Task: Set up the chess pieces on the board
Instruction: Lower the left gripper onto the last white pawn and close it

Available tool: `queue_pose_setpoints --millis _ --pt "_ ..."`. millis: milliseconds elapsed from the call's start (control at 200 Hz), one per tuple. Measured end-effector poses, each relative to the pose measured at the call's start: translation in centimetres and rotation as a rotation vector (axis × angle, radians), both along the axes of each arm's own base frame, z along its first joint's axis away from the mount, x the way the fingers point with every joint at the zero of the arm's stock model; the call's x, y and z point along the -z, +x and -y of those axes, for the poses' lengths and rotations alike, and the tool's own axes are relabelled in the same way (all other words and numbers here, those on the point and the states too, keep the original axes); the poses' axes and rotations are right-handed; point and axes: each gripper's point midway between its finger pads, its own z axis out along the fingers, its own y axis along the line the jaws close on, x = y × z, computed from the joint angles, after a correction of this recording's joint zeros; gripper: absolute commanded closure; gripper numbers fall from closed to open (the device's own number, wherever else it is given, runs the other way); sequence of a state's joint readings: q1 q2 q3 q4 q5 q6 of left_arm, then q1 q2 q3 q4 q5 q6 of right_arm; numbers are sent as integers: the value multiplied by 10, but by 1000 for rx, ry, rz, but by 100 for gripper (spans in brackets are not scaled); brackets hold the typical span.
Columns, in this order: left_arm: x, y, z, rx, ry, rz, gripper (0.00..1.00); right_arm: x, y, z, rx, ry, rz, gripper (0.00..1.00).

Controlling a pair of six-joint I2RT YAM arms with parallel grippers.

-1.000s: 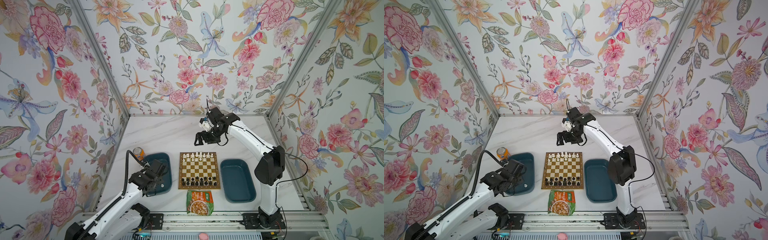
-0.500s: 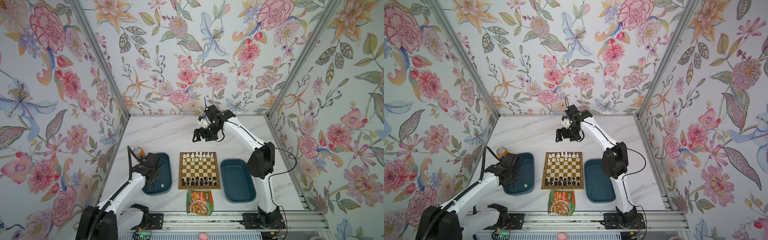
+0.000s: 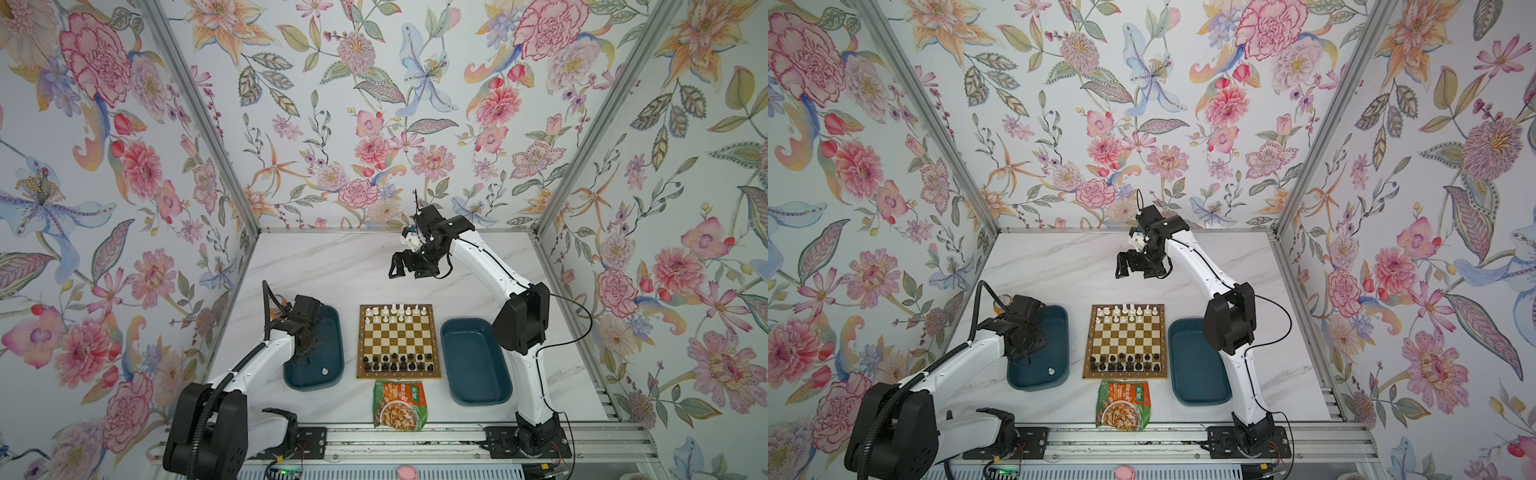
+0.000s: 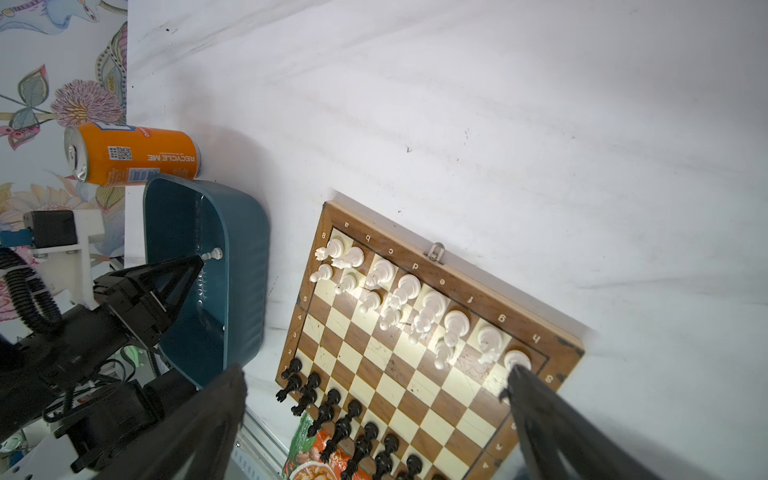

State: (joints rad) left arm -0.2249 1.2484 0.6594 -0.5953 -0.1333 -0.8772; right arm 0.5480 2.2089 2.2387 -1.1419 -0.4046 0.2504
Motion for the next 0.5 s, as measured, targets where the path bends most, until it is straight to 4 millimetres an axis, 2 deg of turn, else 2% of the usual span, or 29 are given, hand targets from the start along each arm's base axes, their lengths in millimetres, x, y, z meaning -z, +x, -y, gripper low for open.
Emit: queue_pose_setpoints --millis 500 --pt "7 7 3 30 -11 -7 69 1 -1 1 2 -8 -6 1"
